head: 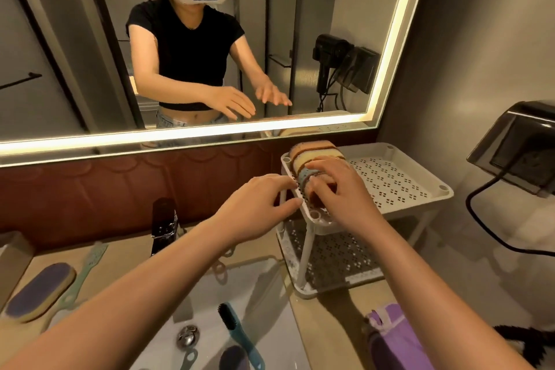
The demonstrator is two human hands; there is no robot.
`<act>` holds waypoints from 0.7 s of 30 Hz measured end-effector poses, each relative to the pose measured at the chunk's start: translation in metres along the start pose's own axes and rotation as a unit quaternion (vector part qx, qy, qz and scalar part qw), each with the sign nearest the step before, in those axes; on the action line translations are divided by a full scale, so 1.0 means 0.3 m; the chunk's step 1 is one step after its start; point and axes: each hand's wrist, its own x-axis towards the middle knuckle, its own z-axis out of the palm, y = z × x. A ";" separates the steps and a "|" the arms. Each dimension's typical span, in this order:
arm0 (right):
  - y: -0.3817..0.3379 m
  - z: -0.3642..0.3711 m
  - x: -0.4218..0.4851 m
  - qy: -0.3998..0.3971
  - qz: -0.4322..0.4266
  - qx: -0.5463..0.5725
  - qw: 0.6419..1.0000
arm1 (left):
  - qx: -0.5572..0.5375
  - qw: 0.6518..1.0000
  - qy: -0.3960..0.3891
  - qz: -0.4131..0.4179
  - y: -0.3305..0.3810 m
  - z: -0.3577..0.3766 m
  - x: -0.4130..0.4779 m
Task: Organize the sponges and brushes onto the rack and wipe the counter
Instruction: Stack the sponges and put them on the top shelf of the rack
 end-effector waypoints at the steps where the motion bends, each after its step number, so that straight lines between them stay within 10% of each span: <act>1: -0.034 0.015 -0.030 -0.012 -0.019 0.001 1.000 | 0.002 1.000 -0.010 0.000 -0.007 -0.019 -0.044; 21: -0.038 0.726 -0.599 -0.336 0.138 0.052 0.930 | -0.167 0.918 -0.195 -0.302 -0.417 0.289 -0.731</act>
